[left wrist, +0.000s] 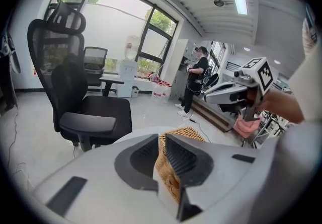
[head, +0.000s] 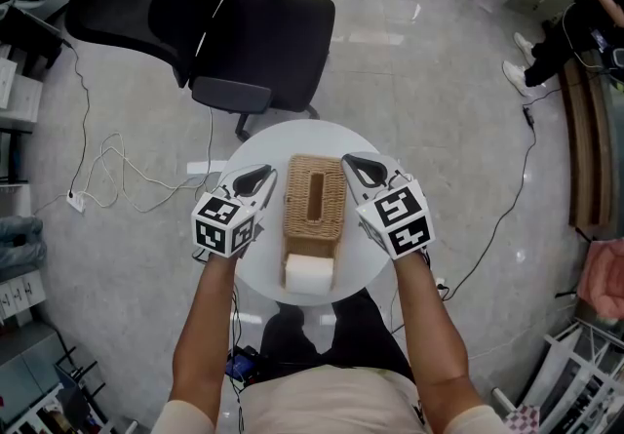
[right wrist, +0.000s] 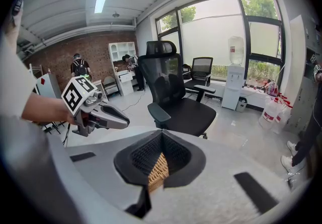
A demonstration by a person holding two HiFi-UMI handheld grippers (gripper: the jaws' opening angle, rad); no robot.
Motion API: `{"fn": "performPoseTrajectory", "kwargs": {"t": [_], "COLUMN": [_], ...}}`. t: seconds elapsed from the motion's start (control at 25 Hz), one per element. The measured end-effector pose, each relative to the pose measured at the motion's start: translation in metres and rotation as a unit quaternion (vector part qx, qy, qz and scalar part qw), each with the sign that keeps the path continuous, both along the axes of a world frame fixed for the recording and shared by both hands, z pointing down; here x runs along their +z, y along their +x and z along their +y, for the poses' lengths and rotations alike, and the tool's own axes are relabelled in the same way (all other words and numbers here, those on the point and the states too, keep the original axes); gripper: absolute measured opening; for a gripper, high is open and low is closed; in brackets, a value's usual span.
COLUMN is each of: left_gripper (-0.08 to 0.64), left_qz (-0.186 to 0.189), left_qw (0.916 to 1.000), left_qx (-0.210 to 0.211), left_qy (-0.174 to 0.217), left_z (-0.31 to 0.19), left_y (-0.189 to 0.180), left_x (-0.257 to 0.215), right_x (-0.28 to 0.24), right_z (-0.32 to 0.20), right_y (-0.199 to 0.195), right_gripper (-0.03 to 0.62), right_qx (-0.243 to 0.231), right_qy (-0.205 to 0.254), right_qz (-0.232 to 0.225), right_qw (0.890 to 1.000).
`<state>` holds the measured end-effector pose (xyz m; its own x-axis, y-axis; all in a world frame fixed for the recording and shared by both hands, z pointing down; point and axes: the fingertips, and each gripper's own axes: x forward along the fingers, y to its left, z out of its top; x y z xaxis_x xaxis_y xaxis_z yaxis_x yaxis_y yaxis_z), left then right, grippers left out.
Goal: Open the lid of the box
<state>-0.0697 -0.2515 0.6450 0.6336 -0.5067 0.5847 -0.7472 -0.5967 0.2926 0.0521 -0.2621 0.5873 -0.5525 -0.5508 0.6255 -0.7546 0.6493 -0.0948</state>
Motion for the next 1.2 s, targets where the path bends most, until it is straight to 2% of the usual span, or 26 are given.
{"fn": "performPoseTrajectory", "kwargs": {"t": [0.64,0.76,1.2], "left_gripper": [0.03,0.07,0.114], "left_qz": [0.024,0.026,0.021], "left_qw": [0.9994,0.9992,0.9984], "left_qx": [0.003,0.004,0.011], "left_qy": [-0.024,-0.03,-0.052], "left_z": [0.013,0.015,0.021], "left_y": [0.017,0.02,0.022], "left_x": [0.019,0.022,0.041], "right_x": [0.024,0.028,0.042], "right_z": [0.007,0.009,0.011], "right_y": [0.006,0.008,0.006], "right_gripper": [-0.008,-0.008,-0.008], "right_qx": [0.0,0.0,0.002], "right_qy": [-0.015,-0.018,-0.029], "right_qz": [0.001,0.0,0.0], "right_qw": [1.0,1.0,1.0]}}
